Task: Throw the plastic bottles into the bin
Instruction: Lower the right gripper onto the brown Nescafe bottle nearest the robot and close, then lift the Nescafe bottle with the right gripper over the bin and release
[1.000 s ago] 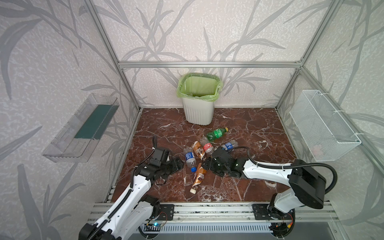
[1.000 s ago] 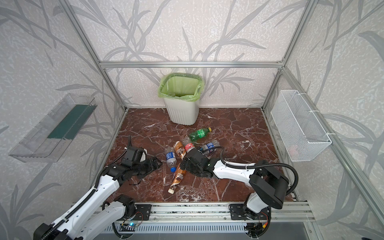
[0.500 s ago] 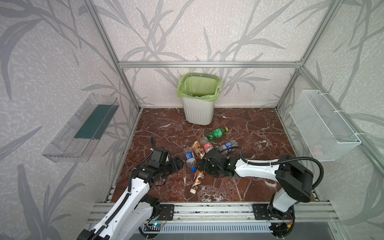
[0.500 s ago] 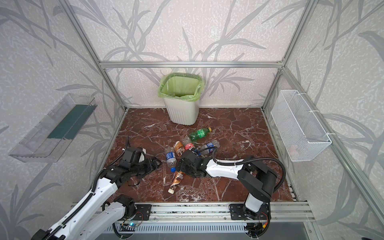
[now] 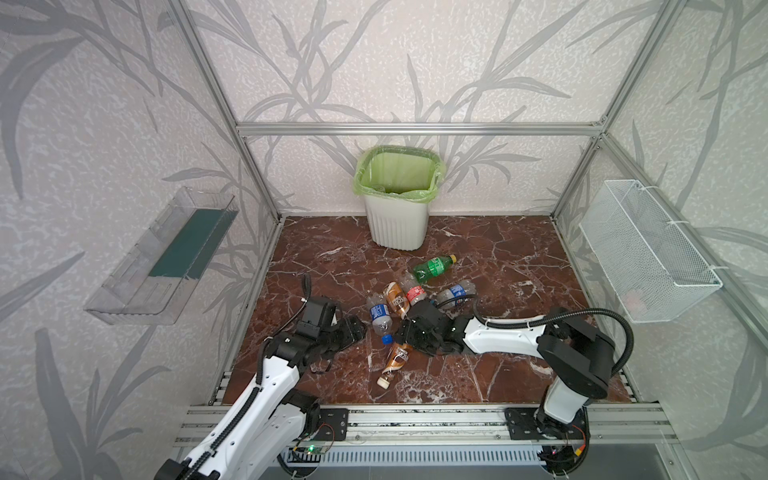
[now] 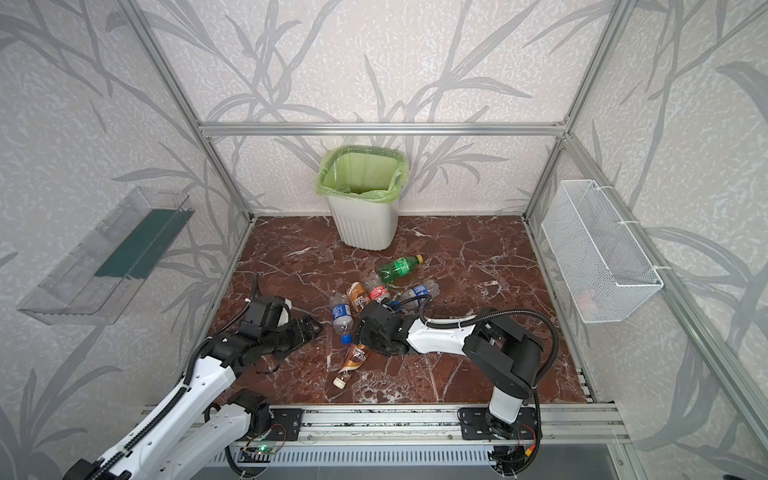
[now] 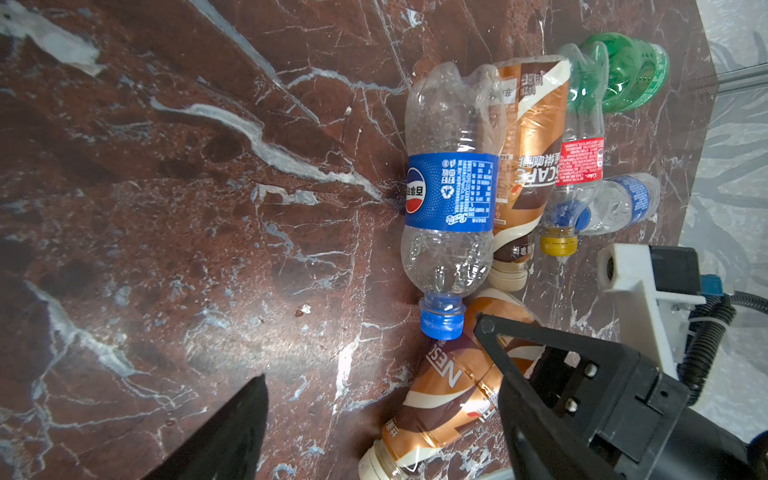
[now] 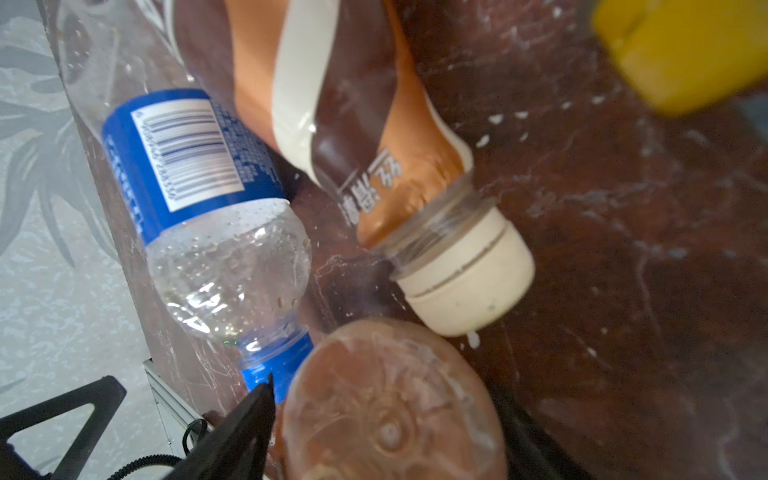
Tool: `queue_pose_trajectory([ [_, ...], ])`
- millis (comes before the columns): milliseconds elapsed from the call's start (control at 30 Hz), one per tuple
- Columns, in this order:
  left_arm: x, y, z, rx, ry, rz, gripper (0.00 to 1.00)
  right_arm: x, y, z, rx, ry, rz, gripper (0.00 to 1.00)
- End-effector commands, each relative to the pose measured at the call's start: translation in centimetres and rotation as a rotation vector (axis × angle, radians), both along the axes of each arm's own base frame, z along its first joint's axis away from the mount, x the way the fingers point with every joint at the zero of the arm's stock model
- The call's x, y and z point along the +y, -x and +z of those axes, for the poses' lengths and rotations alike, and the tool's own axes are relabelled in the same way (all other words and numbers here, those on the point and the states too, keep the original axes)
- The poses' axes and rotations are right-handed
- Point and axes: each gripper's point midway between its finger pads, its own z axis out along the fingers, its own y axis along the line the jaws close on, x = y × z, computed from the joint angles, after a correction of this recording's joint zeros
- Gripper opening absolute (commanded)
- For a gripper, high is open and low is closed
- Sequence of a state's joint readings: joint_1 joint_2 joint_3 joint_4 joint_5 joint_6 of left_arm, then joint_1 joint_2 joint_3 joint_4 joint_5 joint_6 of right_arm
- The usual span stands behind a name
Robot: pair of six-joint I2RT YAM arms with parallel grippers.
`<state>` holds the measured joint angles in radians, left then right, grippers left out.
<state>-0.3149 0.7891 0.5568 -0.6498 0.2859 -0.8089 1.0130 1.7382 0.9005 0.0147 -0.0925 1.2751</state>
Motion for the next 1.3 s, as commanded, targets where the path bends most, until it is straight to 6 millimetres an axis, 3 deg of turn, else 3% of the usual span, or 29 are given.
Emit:
queue_pose_trajectory([
  [0, 0.4, 0.4, -0.5, 0.008, -0.009, 0.020, 0.86, -0.5, 0.6, -1.8, 0.039, 0.046, 0.003, 0.77],
  [233, 0.3, 0.3, -0.6, 0.011, -0.010, 0.014, 0.86, -0.9, 0.7, -1.9, 0.033, 0.084, 0.011, 0.74],
  [433, 0.4, 0.3, -0.5, 0.009, -0.012, 0.016, 0.86, -2.5, 1.2, -1.7, 0.032, 0.147, 0.025, 0.71],
  [867, 0.5, 0.1, -0.6, 0.013, -0.023, 0.019, 0.86, -8.8, 3.1, -0.4, 0.040, 0.353, 0.062, 0.68],
  [1133, 0.5, -0.2, -0.5, 0.012, -0.029, 0.018, 0.86, -13.6, 2.7, -0.7, 0.062, 0.482, 0.034, 0.68],
  [1267, 0.5, -0.2, -0.5, 0.014, -0.032, 0.019, 0.86, -15.0, 2.5, -0.3, 0.060, 0.558, 0.065, 0.73],
])
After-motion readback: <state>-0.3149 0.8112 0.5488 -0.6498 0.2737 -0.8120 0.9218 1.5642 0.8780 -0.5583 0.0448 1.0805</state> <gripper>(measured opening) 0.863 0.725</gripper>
